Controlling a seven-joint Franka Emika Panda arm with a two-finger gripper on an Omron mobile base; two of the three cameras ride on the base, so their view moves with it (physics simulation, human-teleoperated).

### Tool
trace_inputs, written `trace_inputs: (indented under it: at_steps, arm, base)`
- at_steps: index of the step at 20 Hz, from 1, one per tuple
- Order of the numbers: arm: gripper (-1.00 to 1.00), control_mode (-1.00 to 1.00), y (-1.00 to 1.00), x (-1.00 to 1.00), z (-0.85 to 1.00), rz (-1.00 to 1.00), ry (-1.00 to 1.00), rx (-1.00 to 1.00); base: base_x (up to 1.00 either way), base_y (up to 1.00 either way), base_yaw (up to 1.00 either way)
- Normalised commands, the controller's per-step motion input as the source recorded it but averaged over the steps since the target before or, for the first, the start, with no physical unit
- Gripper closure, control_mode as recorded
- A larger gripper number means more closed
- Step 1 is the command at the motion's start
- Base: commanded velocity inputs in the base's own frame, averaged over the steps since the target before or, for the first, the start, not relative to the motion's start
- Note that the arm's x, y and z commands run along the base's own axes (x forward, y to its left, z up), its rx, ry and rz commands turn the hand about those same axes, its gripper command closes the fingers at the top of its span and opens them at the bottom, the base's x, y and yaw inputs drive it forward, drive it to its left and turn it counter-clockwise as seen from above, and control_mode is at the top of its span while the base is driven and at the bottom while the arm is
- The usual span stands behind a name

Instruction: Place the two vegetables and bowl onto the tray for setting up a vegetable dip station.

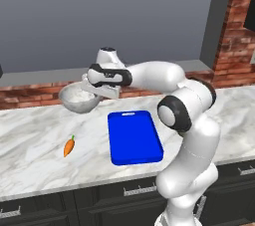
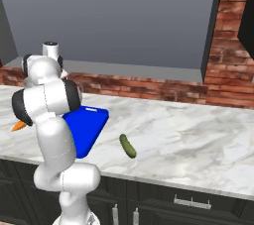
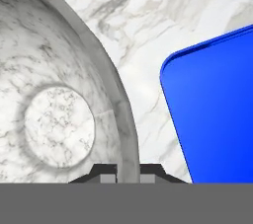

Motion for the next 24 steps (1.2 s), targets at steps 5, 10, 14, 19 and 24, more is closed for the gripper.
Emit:
trace_inputs:
  at_steps: [5,10,14,19,24]
  arm:
    - [1.0,-1.0,-0.39,-0.36,0.06,0.0,0.0,0.03]
    - [1.0,-1.0,-0.46,-0.3,0.0,0.01,0.0,0.0]
    - [1.0,-1.0,-0.48,-0.25,0.0,0.01,0.0,0.0]
    - [1.0,-1.0,-0.47,-0.21,-0.01,0.0,0.0,0.0]
    - [1.0,-1.0,-0.44,-0.14,-0.04,0.0,0.0,0.0]
  base:
    - [0.0,0.0,0.0]
    - [0.0,0.0,0.0]
    - [0.0,0.0,0.0]
    - [0.0,0.0,0.0]
    - [0.0,0.0,0.0]
